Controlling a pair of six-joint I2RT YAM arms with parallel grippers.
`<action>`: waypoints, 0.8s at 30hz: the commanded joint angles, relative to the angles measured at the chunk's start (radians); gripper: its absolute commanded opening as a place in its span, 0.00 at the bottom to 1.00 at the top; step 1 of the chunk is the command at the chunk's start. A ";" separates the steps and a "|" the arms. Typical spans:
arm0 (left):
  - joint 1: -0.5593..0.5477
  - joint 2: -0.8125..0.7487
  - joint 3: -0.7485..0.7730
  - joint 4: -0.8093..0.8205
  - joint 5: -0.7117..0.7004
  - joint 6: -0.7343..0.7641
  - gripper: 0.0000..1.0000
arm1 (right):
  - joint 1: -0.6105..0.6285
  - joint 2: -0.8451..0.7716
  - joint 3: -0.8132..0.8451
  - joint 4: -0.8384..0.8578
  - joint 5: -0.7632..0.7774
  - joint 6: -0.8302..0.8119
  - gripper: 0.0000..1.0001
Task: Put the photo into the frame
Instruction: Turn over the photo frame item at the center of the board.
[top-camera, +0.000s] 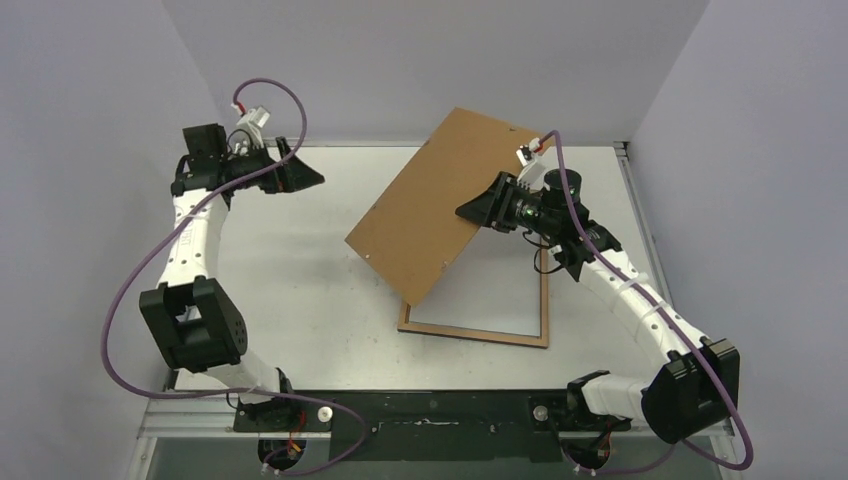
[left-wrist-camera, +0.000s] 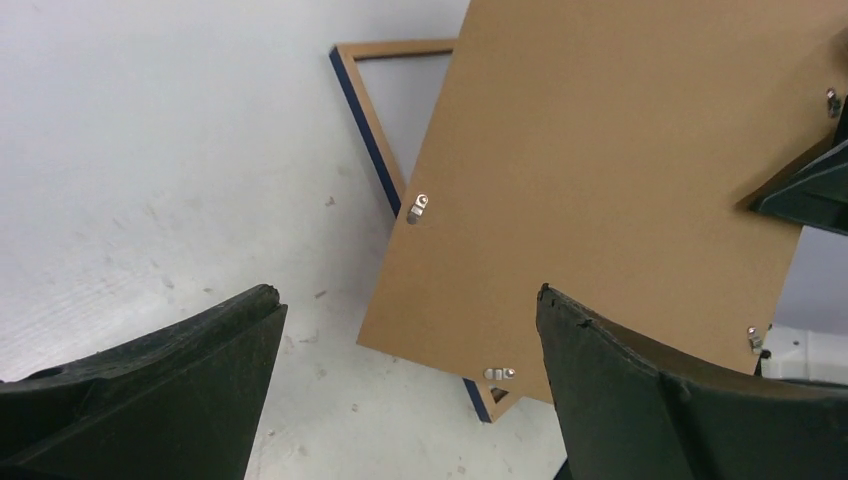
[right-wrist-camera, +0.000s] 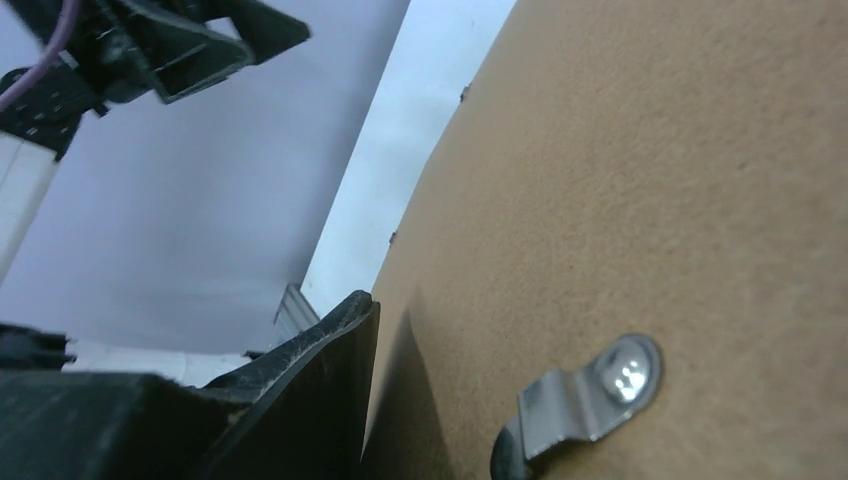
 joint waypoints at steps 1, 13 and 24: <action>-0.050 0.057 -0.076 -0.120 0.073 0.122 0.96 | 0.000 -0.015 0.060 0.203 -0.164 -0.002 0.05; -0.063 0.088 -0.110 -0.045 0.294 0.012 1.00 | 0.027 0.048 -0.004 0.537 -0.380 0.139 0.05; -0.055 -0.012 -0.379 1.066 0.434 -0.870 0.79 | 0.088 0.093 0.010 0.512 -0.391 0.091 0.05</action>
